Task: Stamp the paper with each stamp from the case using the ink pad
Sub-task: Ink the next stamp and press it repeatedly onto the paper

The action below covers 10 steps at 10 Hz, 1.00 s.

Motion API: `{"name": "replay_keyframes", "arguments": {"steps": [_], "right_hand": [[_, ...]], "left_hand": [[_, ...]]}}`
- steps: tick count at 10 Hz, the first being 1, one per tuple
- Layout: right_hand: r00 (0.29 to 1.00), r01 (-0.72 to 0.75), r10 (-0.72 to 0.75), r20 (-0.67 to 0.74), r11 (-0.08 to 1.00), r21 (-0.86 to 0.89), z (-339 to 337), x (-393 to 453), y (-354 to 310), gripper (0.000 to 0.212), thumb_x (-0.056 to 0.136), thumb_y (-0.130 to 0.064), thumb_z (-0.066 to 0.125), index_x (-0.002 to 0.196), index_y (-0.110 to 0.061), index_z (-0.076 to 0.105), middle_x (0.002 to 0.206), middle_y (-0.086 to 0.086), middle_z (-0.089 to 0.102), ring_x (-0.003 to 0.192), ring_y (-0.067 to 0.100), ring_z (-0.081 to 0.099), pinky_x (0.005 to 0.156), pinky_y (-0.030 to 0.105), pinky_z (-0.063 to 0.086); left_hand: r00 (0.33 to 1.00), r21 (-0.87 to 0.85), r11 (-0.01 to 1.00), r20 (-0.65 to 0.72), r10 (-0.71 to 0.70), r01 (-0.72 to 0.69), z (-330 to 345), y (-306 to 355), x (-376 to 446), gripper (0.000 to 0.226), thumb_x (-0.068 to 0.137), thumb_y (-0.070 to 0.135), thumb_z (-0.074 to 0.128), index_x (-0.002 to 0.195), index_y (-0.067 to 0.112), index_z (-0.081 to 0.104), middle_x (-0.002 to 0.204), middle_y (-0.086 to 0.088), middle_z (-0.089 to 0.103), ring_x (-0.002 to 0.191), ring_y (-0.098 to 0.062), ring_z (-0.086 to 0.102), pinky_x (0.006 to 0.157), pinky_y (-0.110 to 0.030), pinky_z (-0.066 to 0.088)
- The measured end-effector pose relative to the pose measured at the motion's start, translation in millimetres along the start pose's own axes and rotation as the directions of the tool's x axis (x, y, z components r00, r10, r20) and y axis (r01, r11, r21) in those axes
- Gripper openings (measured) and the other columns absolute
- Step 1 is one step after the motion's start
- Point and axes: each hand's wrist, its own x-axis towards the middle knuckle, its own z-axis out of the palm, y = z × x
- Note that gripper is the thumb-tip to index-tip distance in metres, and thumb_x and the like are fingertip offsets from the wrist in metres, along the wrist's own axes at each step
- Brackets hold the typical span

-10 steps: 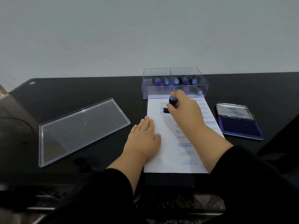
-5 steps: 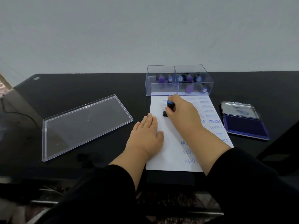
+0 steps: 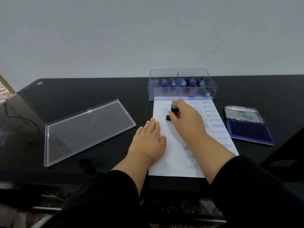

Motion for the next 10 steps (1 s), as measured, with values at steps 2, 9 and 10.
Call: {"name": "replay_keyframes", "arguments": {"steps": [2,9,10], "right_hand": [[0.970,-0.168,0.207,-0.126,0.950,0.264,-13,2,11,0.026,0.090,-0.021,0.060,0.115,-0.020,0.056,0.081,-0.005,0.059,0.080,0.016,0.059,0.072,0.027,0.045],[0.947,-0.225,0.294,-0.131,0.895,0.384,-21,4,21,0.027,0.090,-0.019,0.060,0.117,-0.020,0.053,0.083,-0.005,0.059,0.083,0.015,0.059,0.074,0.024,0.044],[0.945,-0.234,0.302,-0.123,0.891,0.390,-23,4,22,0.028,0.091,-0.019,0.059,0.118,-0.020,0.053,0.085,-0.004,0.060,0.085,0.014,0.059,0.075,0.024,0.044]], "left_hand": [[1.000,-0.011,1.000,-0.006,-0.002,0.002,-1,0,0,0.058,0.102,0.034,0.019,0.152,0.014,-0.005,0.159,0.000,-0.012,0.146,-0.012,-0.010,0.116,-0.028,-0.007],[1.000,-0.006,1.000,0.002,-0.004,0.004,-1,0,-1,0.058,0.103,0.033,0.019,0.152,0.014,-0.005,0.159,0.000,-0.012,0.146,-0.012,-0.010,0.116,-0.027,-0.007],[1.000,-0.005,1.000,0.005,-0.003,0.003,-1,1,-1,0.058,0.103,0.033,0.019,0.152,0.014,-0.005,0.159,0.000,-0.012,0.146,-0.012,-0.010,0.116,-0.027,-0.007]]}}
